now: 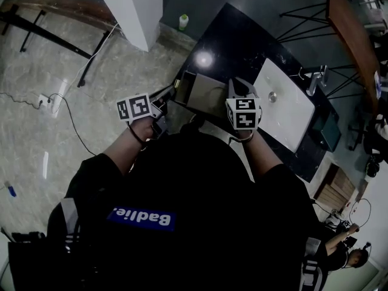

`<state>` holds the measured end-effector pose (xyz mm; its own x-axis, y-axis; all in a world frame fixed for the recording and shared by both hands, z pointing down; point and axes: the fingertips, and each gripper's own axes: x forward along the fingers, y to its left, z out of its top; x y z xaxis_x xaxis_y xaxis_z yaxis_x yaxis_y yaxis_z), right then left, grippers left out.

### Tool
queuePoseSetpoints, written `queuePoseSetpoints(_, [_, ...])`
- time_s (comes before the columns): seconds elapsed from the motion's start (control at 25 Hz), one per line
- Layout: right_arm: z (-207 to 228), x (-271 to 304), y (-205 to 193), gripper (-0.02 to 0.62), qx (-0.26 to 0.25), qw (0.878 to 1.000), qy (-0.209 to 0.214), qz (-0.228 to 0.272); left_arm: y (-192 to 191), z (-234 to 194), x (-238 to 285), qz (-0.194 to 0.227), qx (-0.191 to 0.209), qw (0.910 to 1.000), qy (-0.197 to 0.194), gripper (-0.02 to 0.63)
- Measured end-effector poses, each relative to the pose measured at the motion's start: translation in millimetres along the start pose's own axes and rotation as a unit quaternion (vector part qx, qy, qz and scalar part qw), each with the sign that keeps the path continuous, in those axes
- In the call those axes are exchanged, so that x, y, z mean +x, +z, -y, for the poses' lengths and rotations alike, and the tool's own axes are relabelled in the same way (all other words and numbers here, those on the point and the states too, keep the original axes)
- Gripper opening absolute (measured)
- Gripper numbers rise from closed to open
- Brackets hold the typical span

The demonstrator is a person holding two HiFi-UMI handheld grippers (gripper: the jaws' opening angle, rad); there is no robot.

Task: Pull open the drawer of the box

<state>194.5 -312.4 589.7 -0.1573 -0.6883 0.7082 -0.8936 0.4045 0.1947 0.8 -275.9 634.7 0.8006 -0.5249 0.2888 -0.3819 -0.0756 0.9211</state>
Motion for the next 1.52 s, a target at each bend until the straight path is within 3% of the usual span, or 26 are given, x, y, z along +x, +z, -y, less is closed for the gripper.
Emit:
queuePoseSetpoints(1.2, [1, -1, 0, 0.000, -0.004, 1.000, -0.007, -0.003, 37, -22, -36, 0.050, -0.008, 0.9983, 0.027, 0.028])
queuePoseSetpoints(1.52, [2, 0, 0, 0.000, -0.010, 1.000, -0.015, -0.005, 37, -22, -39, 0.050, 0.010, 0.9980, 0.038, 0.029])
